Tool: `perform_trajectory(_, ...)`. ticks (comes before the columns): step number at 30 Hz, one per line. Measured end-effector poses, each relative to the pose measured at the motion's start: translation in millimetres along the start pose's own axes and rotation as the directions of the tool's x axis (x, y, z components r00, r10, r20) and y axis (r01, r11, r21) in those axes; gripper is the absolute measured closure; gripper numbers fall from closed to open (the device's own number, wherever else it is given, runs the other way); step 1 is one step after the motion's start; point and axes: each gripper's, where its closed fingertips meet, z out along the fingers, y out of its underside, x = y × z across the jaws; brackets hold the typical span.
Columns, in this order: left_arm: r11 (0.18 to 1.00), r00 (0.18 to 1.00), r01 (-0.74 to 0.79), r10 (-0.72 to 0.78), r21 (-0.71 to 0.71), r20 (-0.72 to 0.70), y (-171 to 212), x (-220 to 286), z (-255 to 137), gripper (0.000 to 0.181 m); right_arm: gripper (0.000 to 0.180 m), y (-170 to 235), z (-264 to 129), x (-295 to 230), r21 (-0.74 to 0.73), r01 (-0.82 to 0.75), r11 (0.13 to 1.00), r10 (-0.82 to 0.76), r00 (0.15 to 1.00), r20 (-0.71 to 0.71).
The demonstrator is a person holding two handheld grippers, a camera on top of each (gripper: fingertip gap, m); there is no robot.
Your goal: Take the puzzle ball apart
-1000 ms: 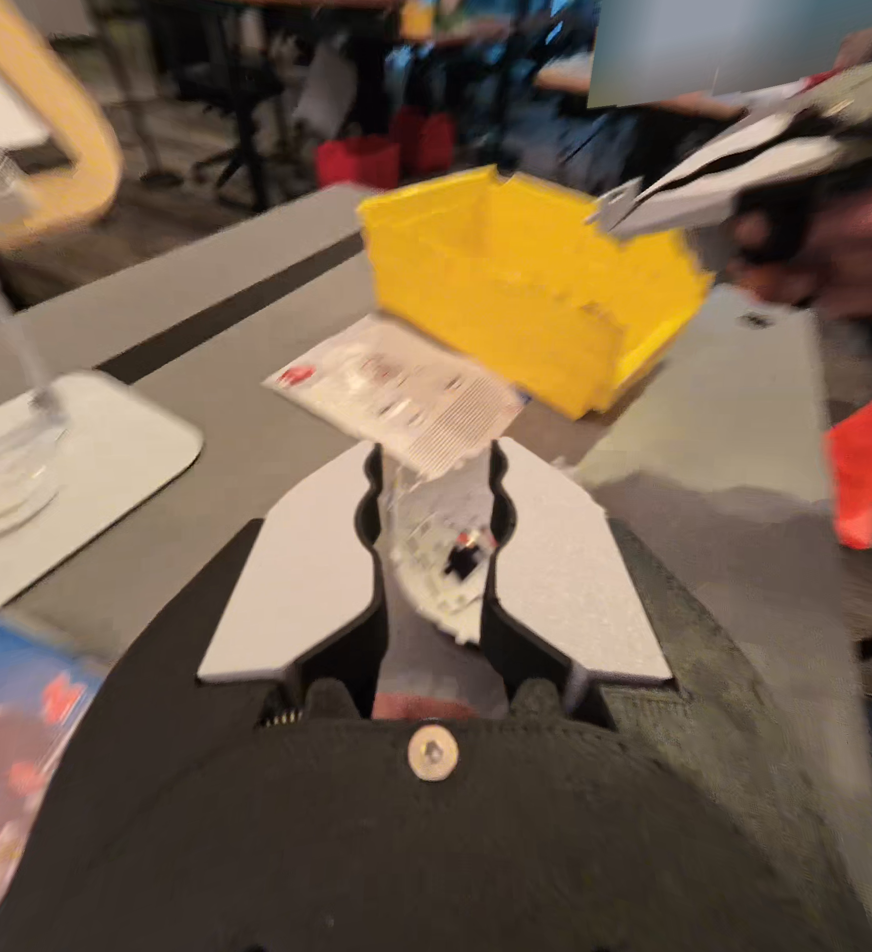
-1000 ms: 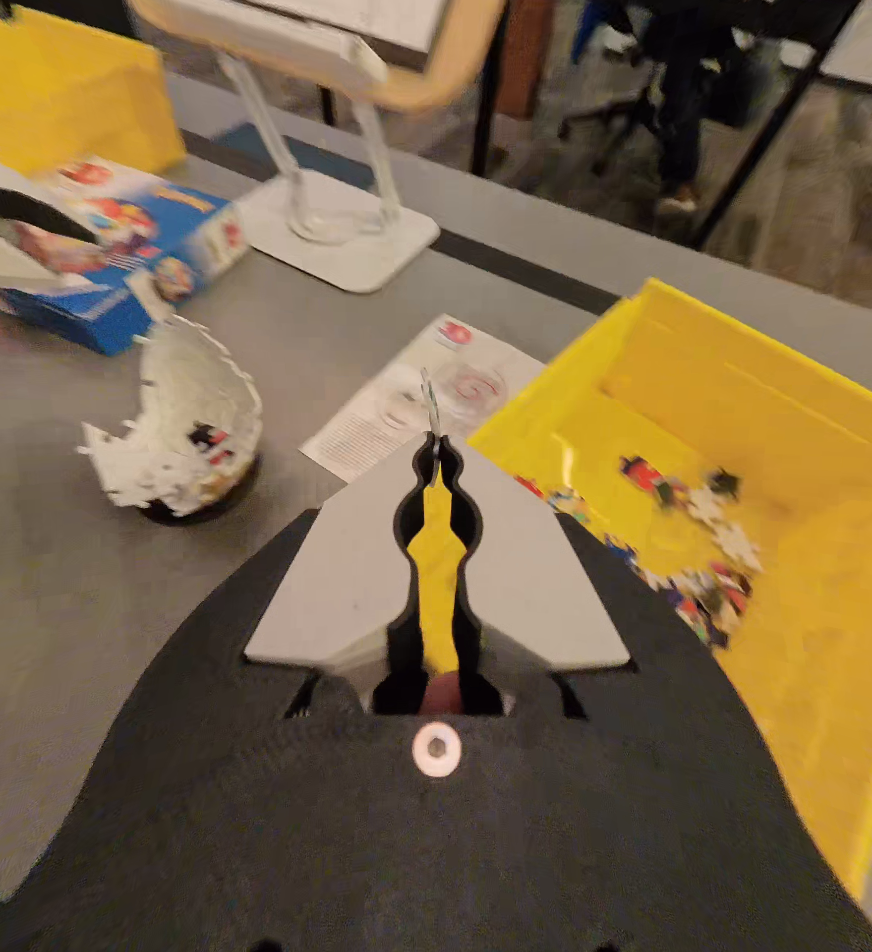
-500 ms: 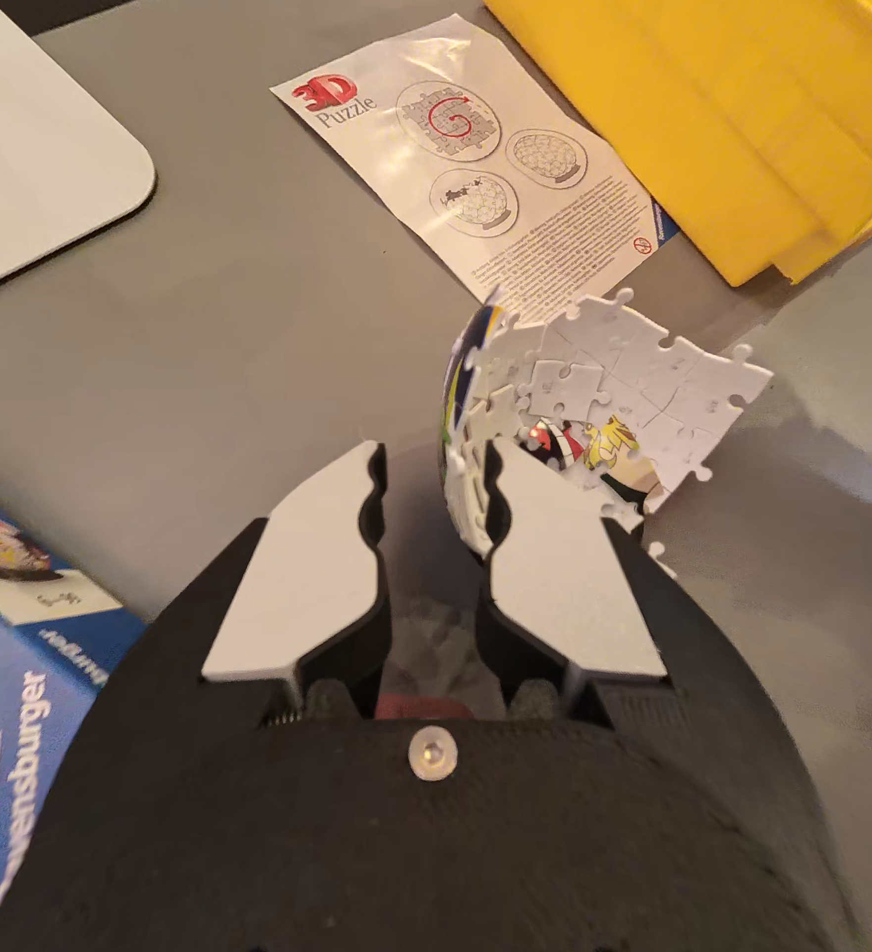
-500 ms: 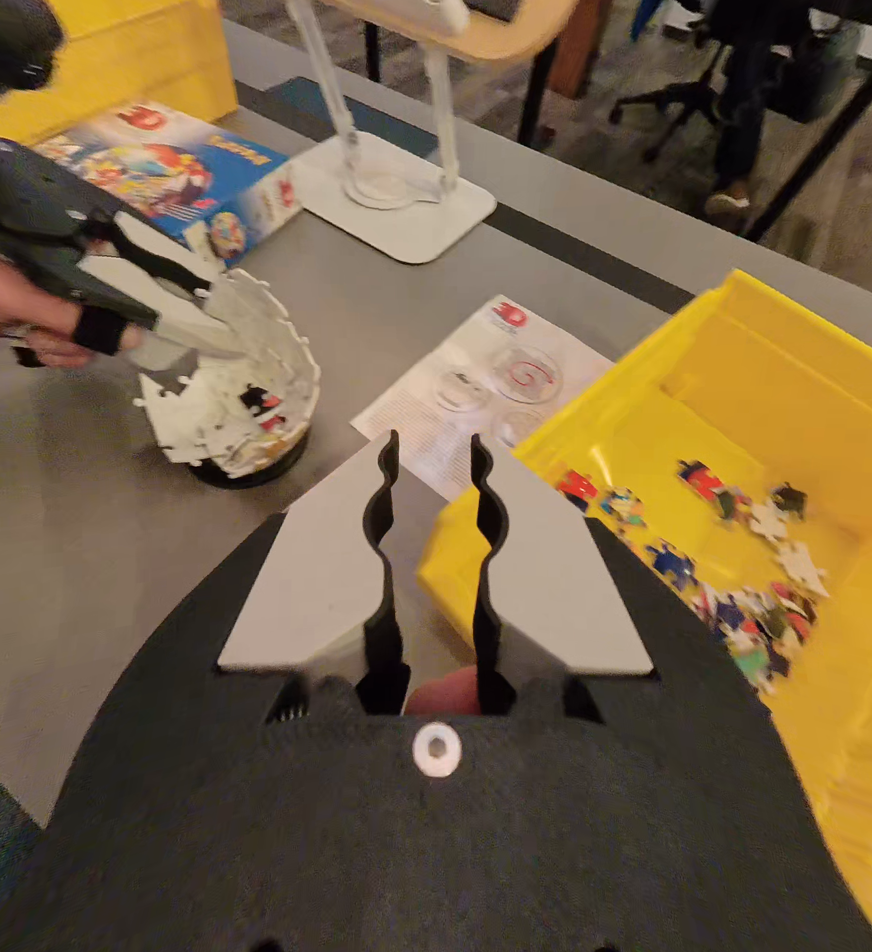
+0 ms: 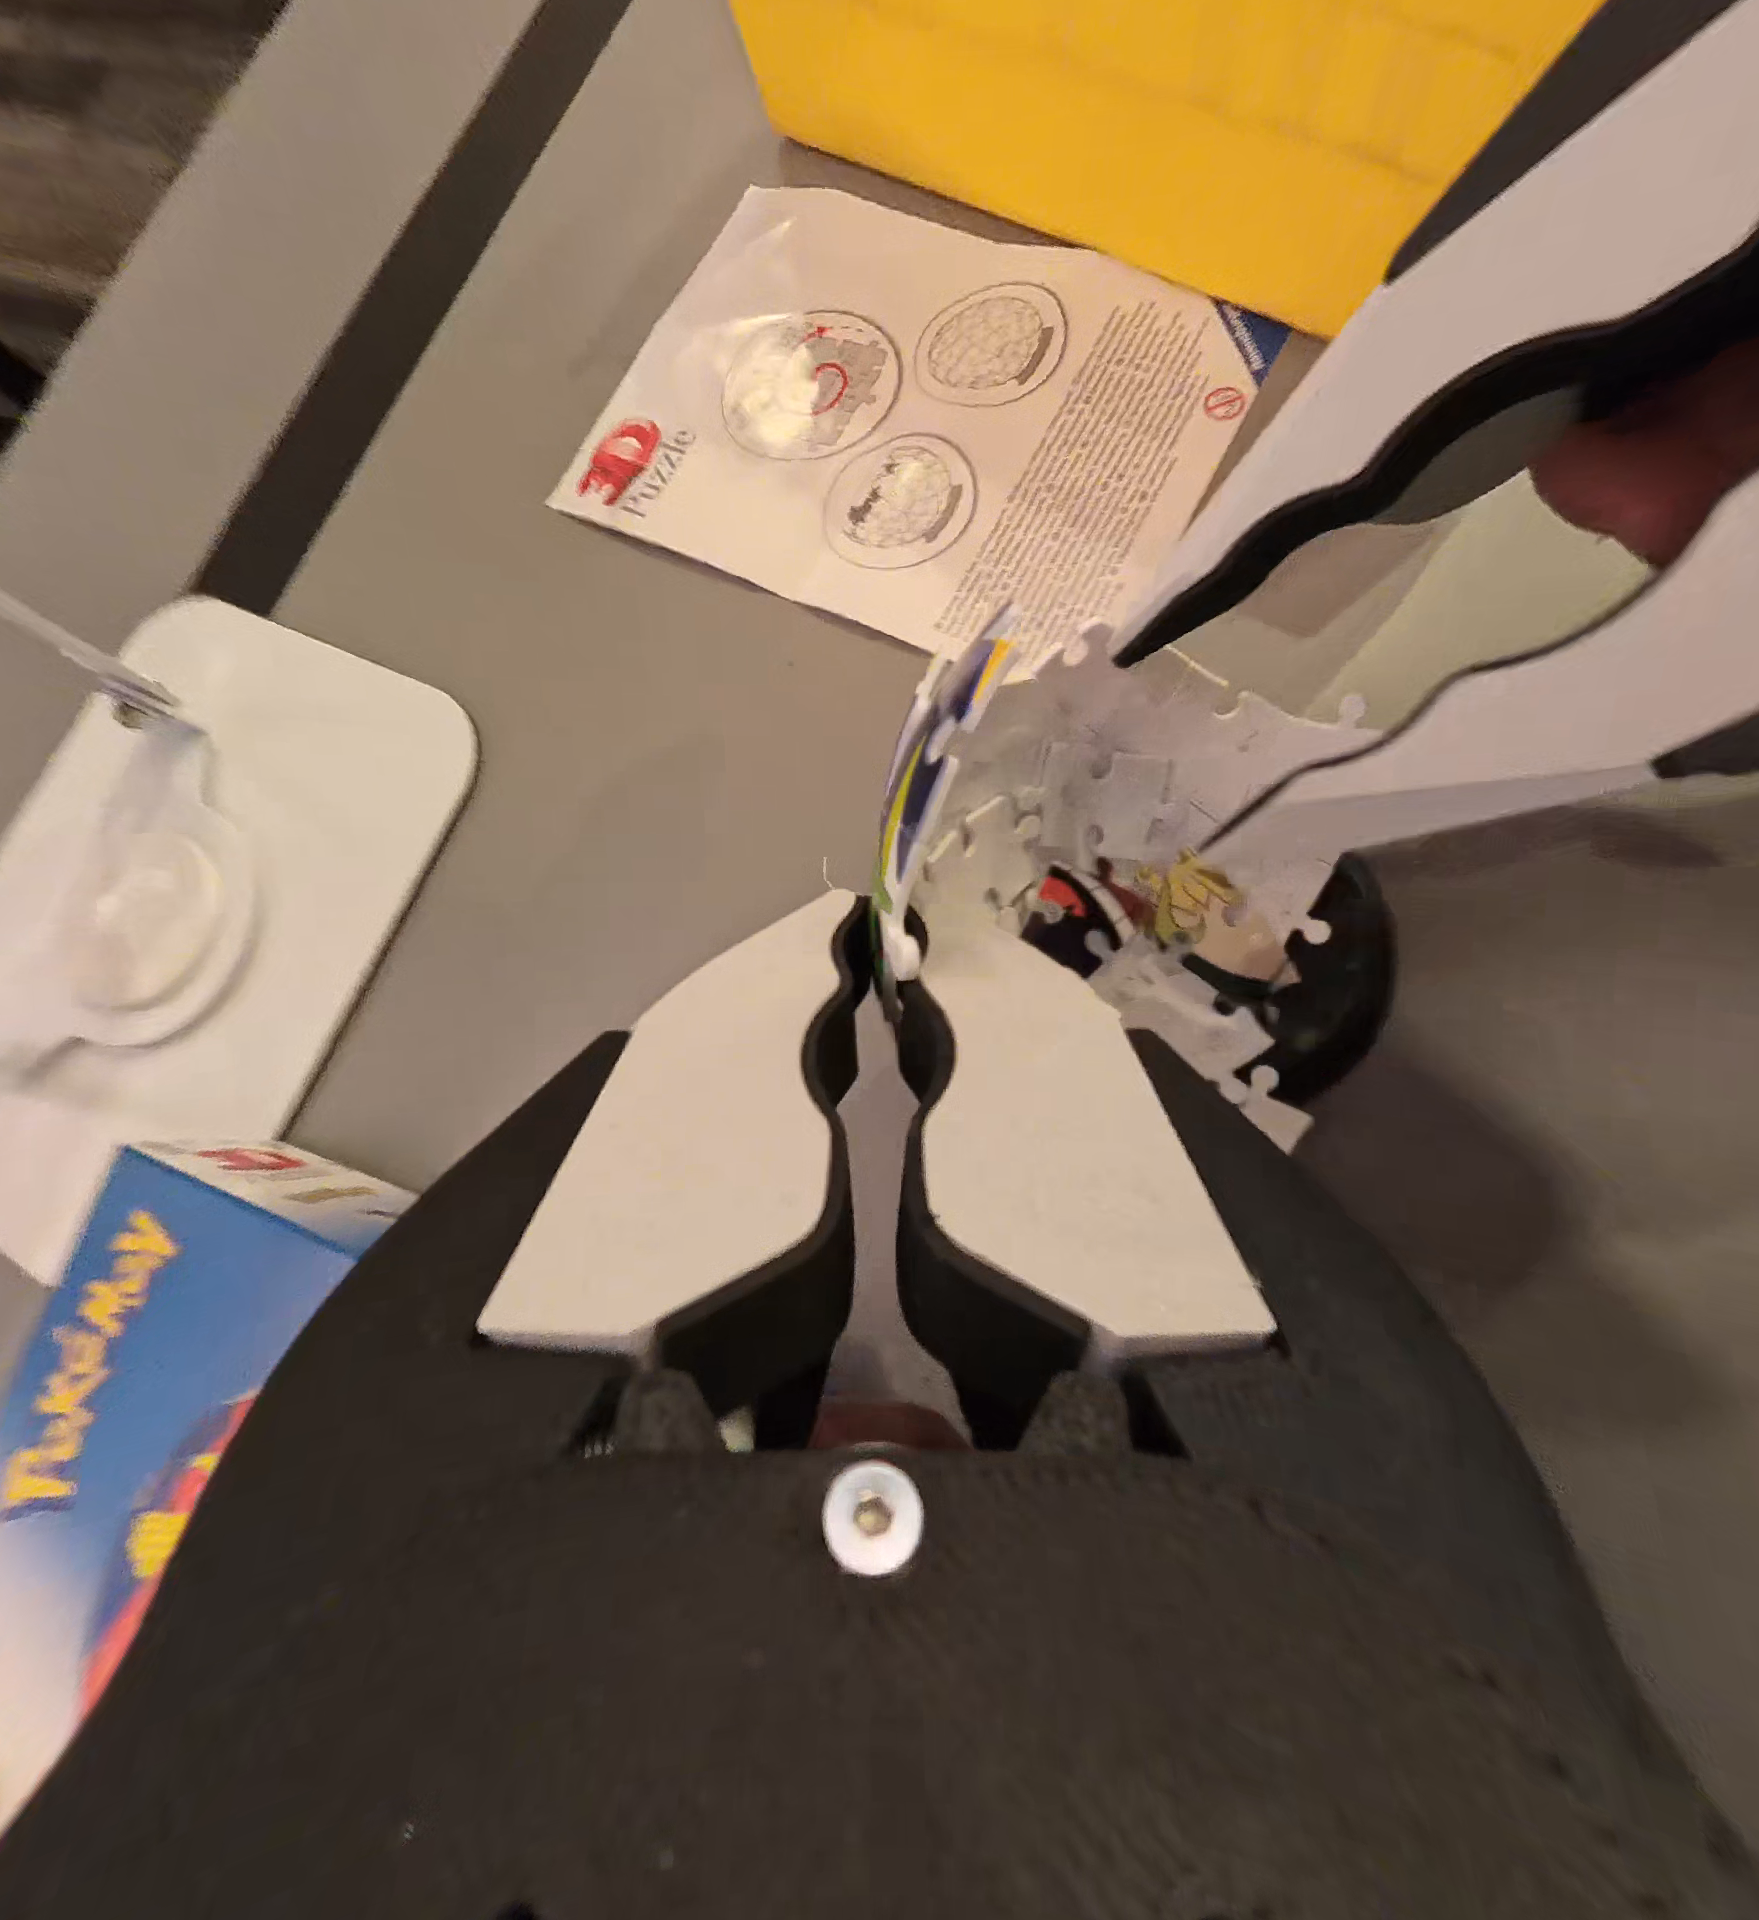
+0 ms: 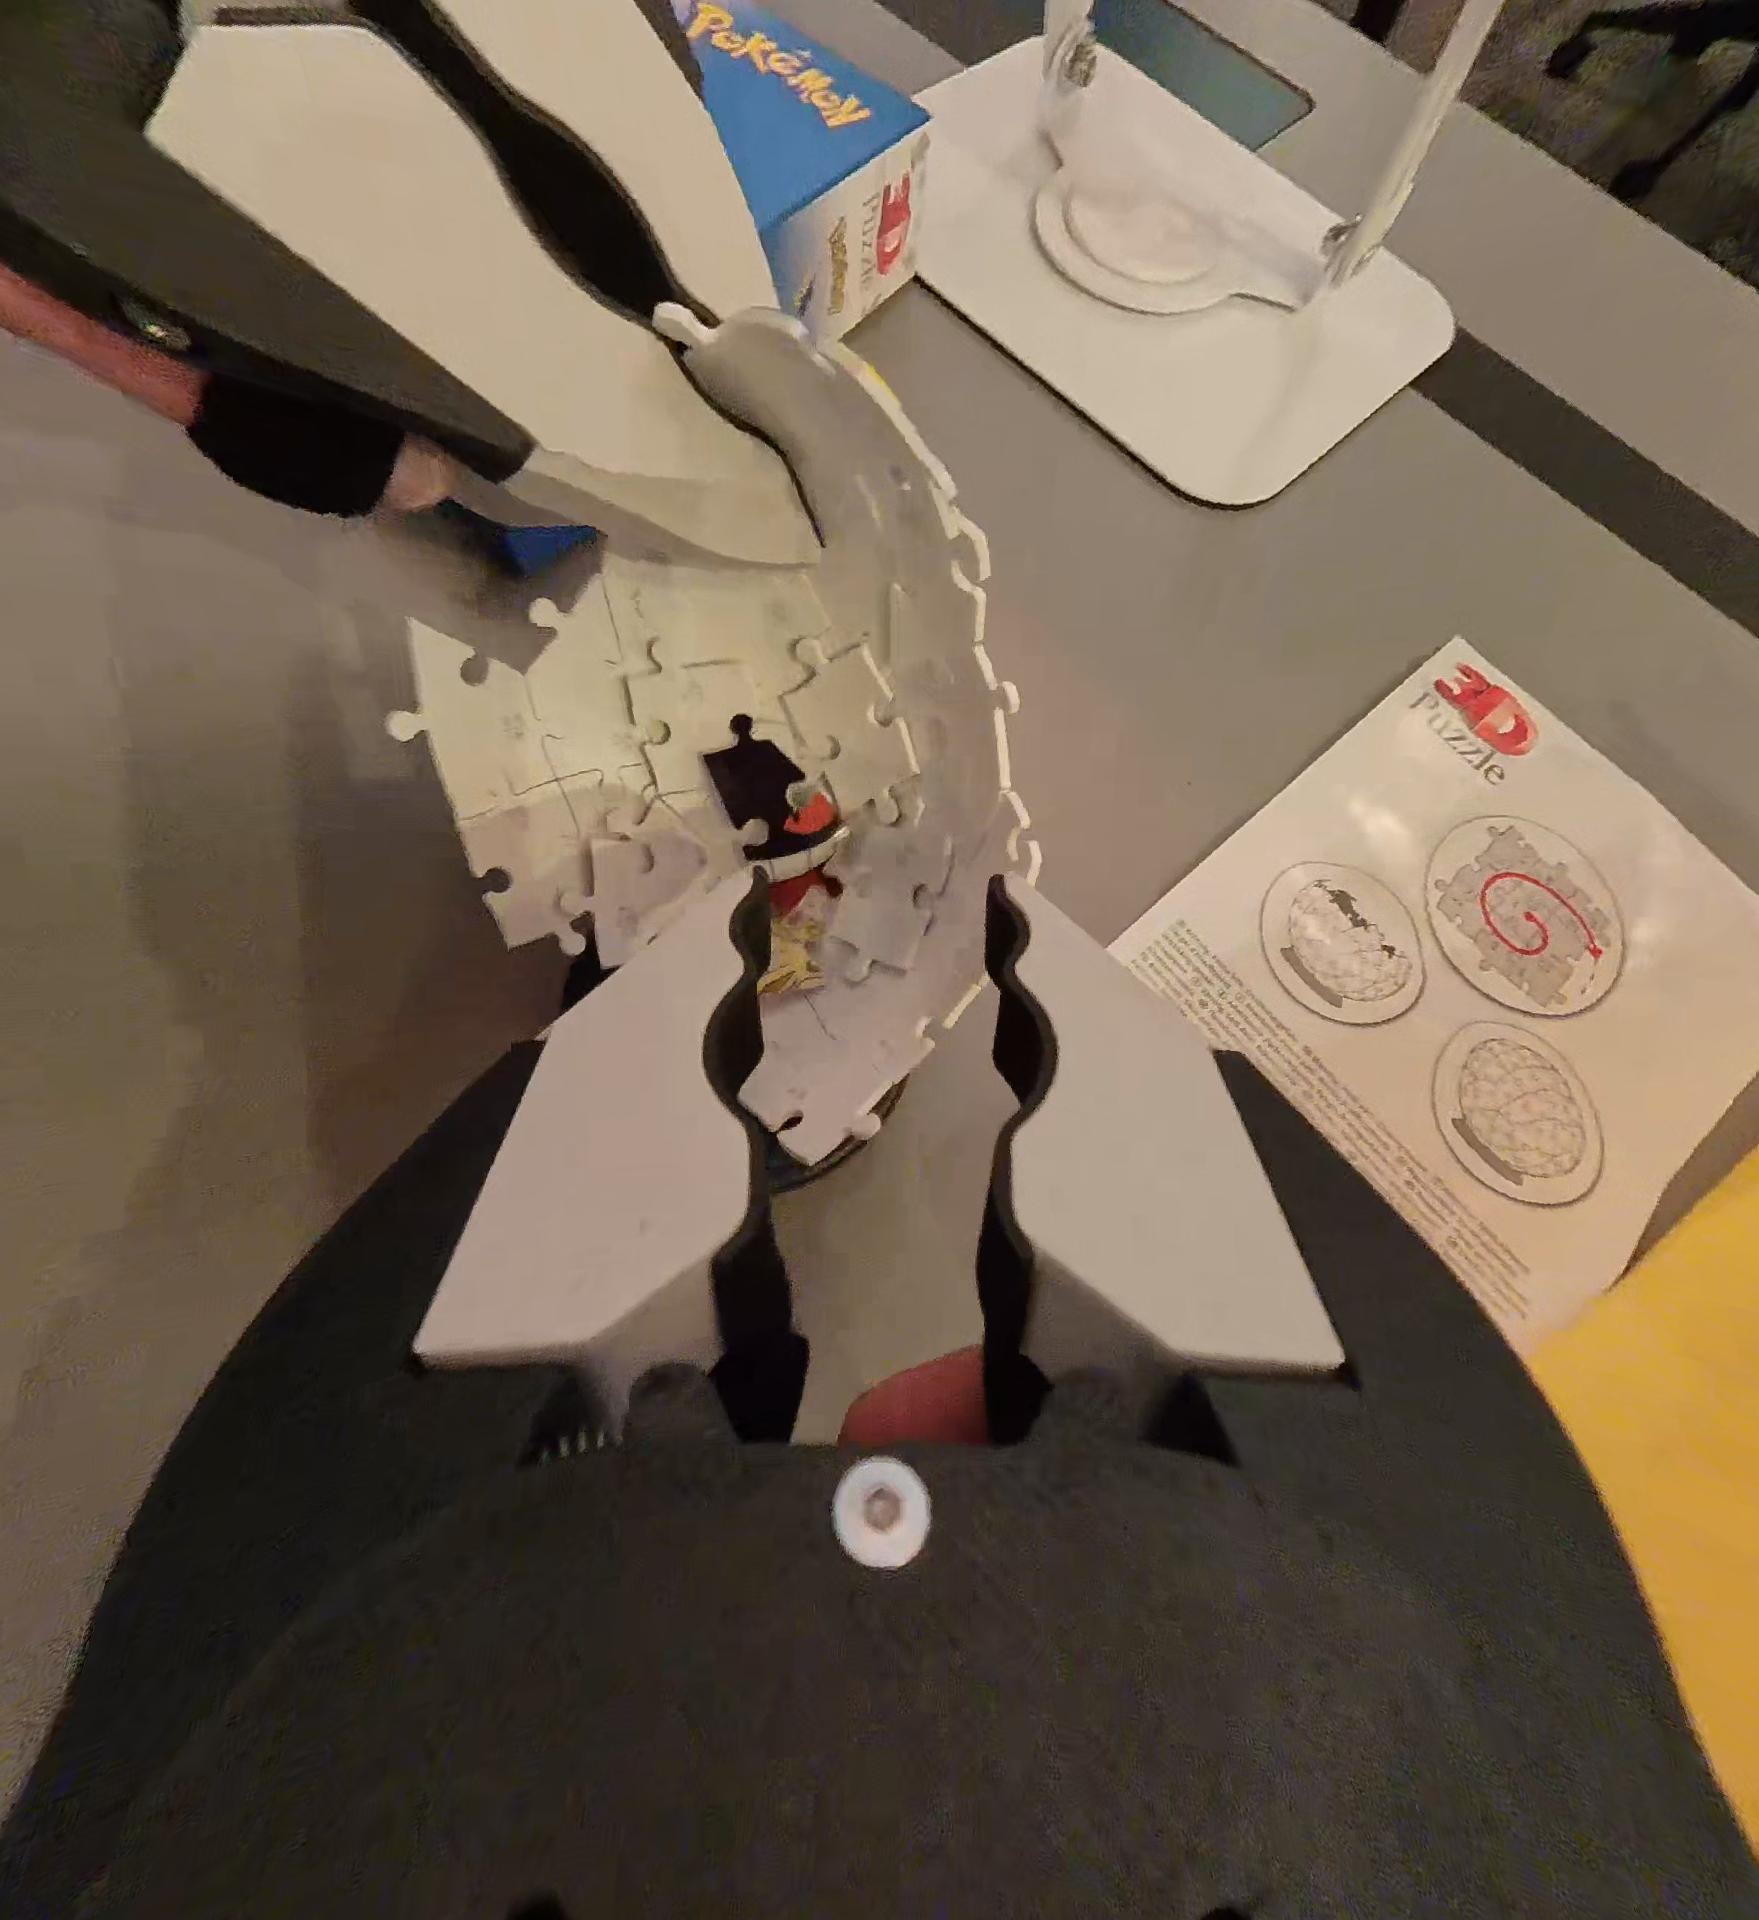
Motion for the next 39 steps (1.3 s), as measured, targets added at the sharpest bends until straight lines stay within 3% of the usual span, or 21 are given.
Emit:
perform_trajectory(6,0.998,0.994,-0.054,0.052,0.018,0.094,1.7,-2.5,7.9,0.178,0.147,1.6,6.6,8.9,-0.007,0.038,0.999,-0.038,0.997,-0.073)
perform_trajectory(12,0.990,0.984,-0.102,0.086,0.101,0.155,-11.6,-2.7,3.2,0.178,0.142,11.8,2.1,-15.6,-0.016,0.099,0.995,-0.098,0.993,0.071)
perform_trajectory(15,0.976,0.969,-0.172,0.143,0.133,0.201,-21.9,2.8,-0.6,0.178,0.135,20.9,12.3,-19.8,-0.037,0.128,0.991,-0.125,0.990,0.067)
perform_trajectory(18,0.968,0.952,-0.209,0.169,0.141,0.255,-23.6,2.6,-3.2,0.178,0.147,35.9,18.2,-19.6,-0.102,0.113,0.988,-0.105,0.991,0.079)
perform_trajectory(24,0.971,0.953,-0.189,0.147,0.145,0.263,-16.1,3.2,3.0,0.178,0.138,36.9,19.0,-21.3,-0.068,0.121,0.990,-0.115,0.990,0.086)
perform_trajectory(29,0.971,0.956,-0.168,0.117,0.172,0.268,-20.4,3.2,2.6,0.179,0.146,39.3,29.8,-23.3,-0.082,0.169,0.982,-0.162,0.983,0.081)
perform_trajectory(32,0.970,0.961,-0.148,0.095,0.192,0.259,-22.0,3.5,1.2,0.178,0.160,38.3,32.7,-22.2,-0.084,0.194,0.977,-0.188,0.979,0.077)
perform_trajectory(39,0.969,0.958,-0.135,0.074,0.207,0.278,-18.9,0.2,-1.7,0.179,0.162,29.9,26.5,-23.1,0.000,0.172,0.985,-0.172,0.983,0.070)
